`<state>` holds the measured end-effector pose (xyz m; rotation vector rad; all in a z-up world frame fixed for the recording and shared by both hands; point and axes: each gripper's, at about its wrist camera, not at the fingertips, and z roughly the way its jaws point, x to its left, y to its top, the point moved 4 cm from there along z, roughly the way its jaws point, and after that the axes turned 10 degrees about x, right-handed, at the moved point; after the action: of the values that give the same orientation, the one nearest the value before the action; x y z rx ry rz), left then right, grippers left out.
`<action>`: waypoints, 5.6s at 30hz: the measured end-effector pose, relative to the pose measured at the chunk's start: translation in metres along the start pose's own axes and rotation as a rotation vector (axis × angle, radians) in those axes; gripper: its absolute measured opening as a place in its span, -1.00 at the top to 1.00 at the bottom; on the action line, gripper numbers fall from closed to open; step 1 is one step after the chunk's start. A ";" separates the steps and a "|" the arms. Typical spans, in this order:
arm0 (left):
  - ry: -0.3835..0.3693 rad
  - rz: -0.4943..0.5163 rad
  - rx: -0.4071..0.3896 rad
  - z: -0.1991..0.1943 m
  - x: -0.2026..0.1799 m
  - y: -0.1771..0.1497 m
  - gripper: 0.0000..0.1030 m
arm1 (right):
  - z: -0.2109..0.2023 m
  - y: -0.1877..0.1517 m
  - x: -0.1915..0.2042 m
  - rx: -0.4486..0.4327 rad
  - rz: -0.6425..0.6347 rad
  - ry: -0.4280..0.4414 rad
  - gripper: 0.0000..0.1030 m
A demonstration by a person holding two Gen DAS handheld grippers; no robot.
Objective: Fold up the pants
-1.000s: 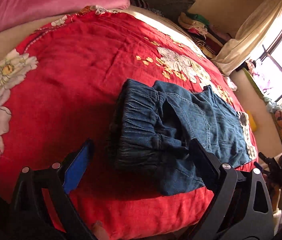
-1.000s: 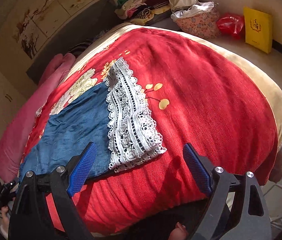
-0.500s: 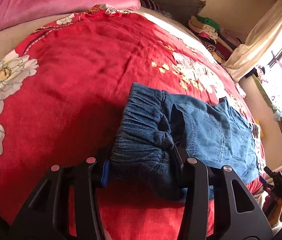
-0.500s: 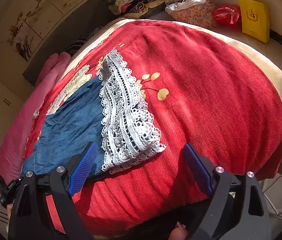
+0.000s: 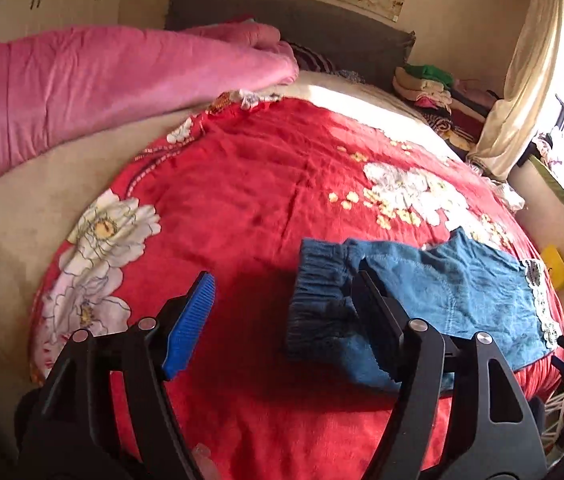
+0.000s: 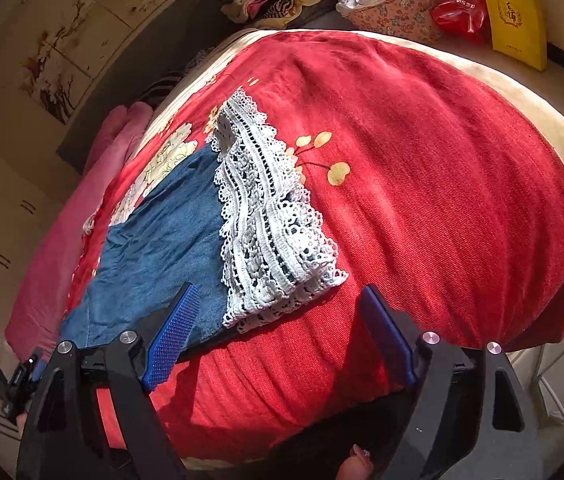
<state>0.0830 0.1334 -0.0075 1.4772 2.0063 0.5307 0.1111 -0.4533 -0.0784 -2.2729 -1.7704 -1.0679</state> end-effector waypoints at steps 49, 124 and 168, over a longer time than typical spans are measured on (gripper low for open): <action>-0.294 0.398 0.259 0.114 -0.241 0.003 -0.41 | 0.040 0.070 0.115 -0.055 -0.401 -0.107 -0.01; -0.578 0.872 0.517 0.233 -0.463 -0.008 0.82 | 0.011 -0.001 0.016 -0.117 -0.011 0.095 0.59; -0.739 0.110 0.500 0.197 -0.208 0.060 0.11 | 0.051 -0.024 0.198 -0.049 -0.575 0.065 -0.31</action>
<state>0.3010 -0.0512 -0.0719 1.7337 1.5068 -0.4707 0.1333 -0.2585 -0.0159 -1.7527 -2.4652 -1.2458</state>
